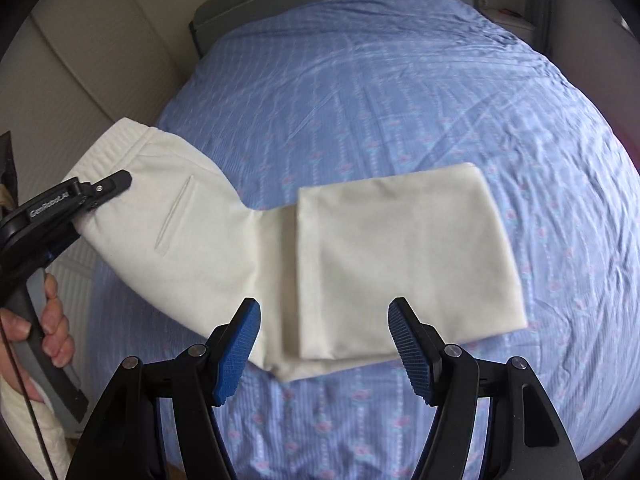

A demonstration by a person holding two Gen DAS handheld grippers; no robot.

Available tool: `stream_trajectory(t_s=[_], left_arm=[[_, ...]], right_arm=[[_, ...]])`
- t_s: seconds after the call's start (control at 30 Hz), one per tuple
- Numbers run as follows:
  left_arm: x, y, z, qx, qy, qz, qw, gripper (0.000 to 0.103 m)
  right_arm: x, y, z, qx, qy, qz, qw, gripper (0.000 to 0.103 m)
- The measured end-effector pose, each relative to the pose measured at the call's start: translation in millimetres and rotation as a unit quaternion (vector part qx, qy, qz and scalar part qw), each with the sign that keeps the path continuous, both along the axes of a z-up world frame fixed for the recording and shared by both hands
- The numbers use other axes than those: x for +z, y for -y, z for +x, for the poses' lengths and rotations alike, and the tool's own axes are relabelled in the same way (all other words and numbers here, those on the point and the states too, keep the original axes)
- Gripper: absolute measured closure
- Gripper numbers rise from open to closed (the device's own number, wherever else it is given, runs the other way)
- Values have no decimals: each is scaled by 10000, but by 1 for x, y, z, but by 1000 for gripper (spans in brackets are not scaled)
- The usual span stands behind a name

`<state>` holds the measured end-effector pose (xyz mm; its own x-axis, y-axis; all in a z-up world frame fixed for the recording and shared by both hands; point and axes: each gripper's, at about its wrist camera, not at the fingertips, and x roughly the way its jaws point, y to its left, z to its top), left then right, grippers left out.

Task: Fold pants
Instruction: 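Grasp the elastic waistband with the left gripper and lift it, then fold the waistband over onto the folded leg with the left gripper, release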

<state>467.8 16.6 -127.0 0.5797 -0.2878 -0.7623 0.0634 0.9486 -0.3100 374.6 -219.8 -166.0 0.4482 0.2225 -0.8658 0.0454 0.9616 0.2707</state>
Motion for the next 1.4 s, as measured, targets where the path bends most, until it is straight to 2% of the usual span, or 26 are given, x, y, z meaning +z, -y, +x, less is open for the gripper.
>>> stream_trajectory(t_s=[0.17,0.33,0.47,0.57,0.7,0.77,0.8,0.83,0.87,0.9,1.0,1.13,1.3,1.4], left_arm=[[13,75,6,-38,-13,248,9997,80],[12,142,3,-36,-41,536,9985,80],[-8,197,3,-168,-189,850,9961,80],[-29,235,0,-278,-503,847,9947,80],[-62,279,3,-501,-909,1025,9893,78],[-76,293,6,-579,-1231,877,9868,76],[-82,299,6,-636,-1388,684,9859,75],[-85,304,6,-740,-1500,434,9850,69],[-85,308,6,-845,-1552,232,9840,65],[-83,311,5,-876,-1505,209,9845,59],[-69,305,-1,-798,-1268,407,9879,52],[-58,267,-12,-700,-1100,488,9903,44],[-75,202,-27,-437,-1232,769,9884,41],[-92,174,-30,-241,-1425,822,9861,40]], right_arm=[[8,62,-16,-56,90,65,9999,35],[7,121,-26,-88,93,173,9998,35],[0,168,-29,-101,95,208,9997,35],[-8,196,-29,-149,75,177,9997,35],[-20,229,-31,-288,-41,209,9994,35],[-26,241,-31,-343,-98,197,9992,35],[-28,246,-32,-369,-132,191,9990,35],[-30,251,-32,-401,-158,201,9989,35],[-31,255,-33,-444,-174,222,9986,35],[-31,258,-33,-478,-171,252,9984,35],[-29,260,-32,-434,-132,248,9987,35],[-29,248,-25,-130,-45,209,9997,35],[-42,224,4,510,35,136,9986,35],[-61,215,33,730,-77,229,9970,36]])
